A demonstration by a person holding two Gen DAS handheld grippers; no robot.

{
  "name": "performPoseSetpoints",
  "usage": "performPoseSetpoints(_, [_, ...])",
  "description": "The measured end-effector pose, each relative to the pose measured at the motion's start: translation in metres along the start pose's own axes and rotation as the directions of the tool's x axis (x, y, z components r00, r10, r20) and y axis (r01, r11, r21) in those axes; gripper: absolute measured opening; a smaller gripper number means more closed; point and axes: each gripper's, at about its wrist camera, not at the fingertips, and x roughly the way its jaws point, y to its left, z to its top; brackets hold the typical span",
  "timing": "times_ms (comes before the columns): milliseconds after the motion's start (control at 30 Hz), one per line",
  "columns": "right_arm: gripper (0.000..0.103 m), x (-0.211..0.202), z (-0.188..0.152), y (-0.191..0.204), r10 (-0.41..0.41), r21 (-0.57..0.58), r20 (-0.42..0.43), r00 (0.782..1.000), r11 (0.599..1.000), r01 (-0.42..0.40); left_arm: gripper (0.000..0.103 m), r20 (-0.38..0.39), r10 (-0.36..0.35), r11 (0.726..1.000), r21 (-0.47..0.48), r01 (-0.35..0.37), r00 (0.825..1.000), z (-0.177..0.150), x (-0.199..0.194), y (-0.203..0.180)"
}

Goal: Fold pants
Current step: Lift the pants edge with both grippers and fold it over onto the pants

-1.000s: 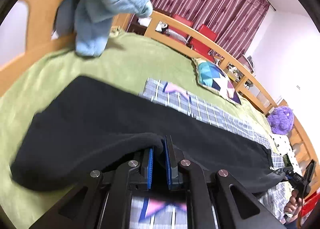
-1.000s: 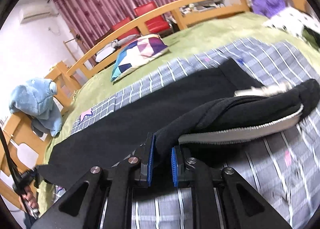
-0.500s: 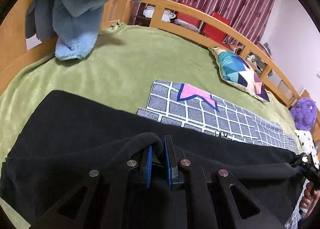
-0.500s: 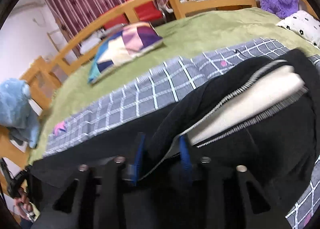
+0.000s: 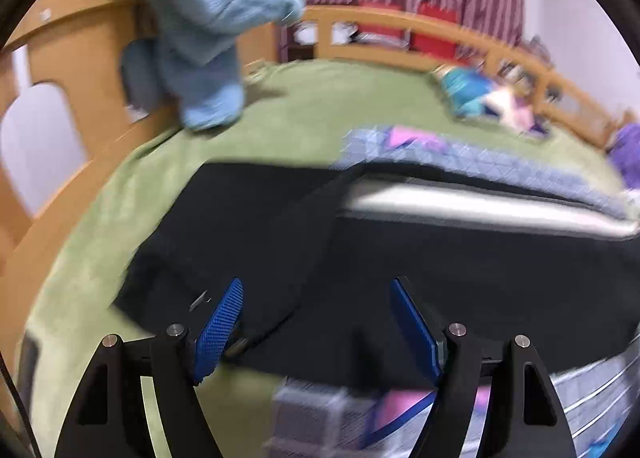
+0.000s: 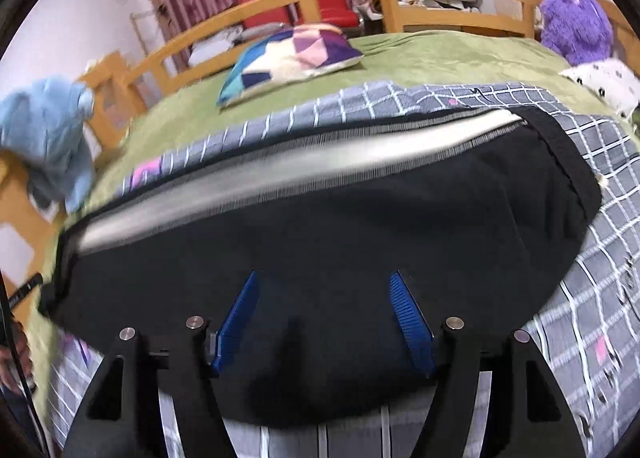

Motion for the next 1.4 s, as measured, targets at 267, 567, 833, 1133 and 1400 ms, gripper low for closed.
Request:
performPoseSetpoints(267, [0.067,0.001,-0.048,0.004,-0.078,-0.042,-0.096,0.992,0.996,0.074,0.074,-0.110,0.153,0.988,0.015,-0.152,0.982,-0.002,0.067,0.024])
performPoseSetpoints(567, [0.067,0.001,-0.062,-0.002,-0.080,0.013,-0.067,0.994,0.997,0.081,0.034,0.047,0.199,0.980,-0.019,-0.198,0.979,0.094,0.081,0.064])
performPoseSetpoints(833, [0.067,-0.005,-0.066,0.007,-0.106,0.000,-0.060,0.993,0.994,0.106,0.072,0.079,0.176,0.984,-0.037,-0.173,0.981,0.137,0.075,0.061])
performPoseSetpoints(1133, [0.067,-0.041,-0.070,-0.020,-0.177,0.022,-0.016,0.984,0.984,0.177,0.072,-0.011,-0.177,0.976,-0.128,0.174,0.984,0.036,0.012,0.037])
performPoseSetpoints(1400, [0.067,-0.035,-0.071,-0.081,-0.156,0.174,-0.033,0.987,0.972,0.159,0.070,-0.130,-0.427,0.861,-0.362,0.358,0.895,-0.066,0.030,0.031])
